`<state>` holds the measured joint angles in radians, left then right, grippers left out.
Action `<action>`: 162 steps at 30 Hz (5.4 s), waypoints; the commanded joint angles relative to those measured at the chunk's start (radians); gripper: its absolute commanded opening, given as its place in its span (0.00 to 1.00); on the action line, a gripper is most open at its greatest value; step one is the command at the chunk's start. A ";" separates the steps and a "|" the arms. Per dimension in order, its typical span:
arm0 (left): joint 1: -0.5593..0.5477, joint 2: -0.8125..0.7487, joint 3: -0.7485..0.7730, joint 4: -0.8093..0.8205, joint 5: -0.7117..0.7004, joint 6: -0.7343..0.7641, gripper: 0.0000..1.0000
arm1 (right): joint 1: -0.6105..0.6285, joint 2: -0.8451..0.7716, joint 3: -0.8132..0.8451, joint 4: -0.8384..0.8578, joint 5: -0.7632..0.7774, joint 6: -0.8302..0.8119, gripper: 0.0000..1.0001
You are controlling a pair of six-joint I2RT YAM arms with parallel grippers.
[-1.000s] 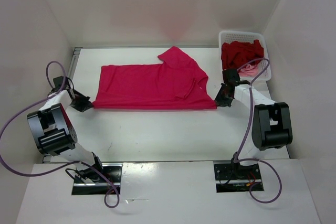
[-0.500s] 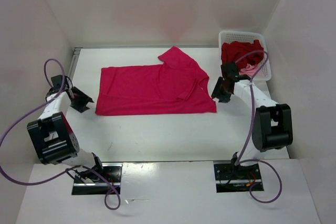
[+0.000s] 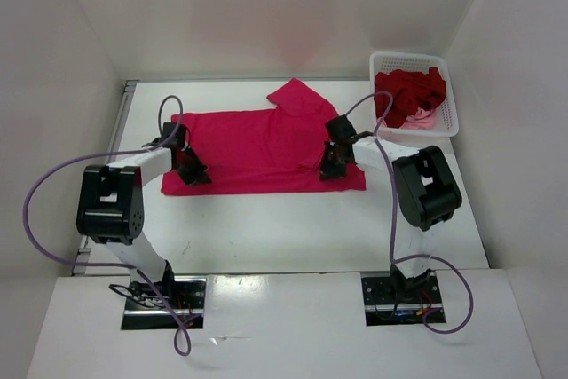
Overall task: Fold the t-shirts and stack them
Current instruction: Fold the flattened tshirt in 1/3 of the way, then grap the side of the flattened tshirt furthest away from the robot with both arms
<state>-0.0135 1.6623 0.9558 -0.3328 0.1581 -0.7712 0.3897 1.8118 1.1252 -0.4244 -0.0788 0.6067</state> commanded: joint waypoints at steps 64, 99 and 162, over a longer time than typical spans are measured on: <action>0.040 -0.173 -0.051 -0.009 0.112 -0.004 0.11 | 0.043 0.095 0.288 0.059 -0.174 0.122 0.45; -0.197 -0.182 -0.049 -0.061 -0.035 0.043 0.13 | 0.115 -0.110 0.029 0.125 -0.079 0.128 0.44; 0.241 0.338 0.408 0.003 -0.266 0.046 0.47 | 0.112 0.040 0.278 0.024 -0.208 -0.080 0.17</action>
<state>0.2272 1.9724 1.3396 -0.3500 -0.0727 -0.7509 0.5205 1.8244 1.3167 -0.4160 -0.2760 0.5594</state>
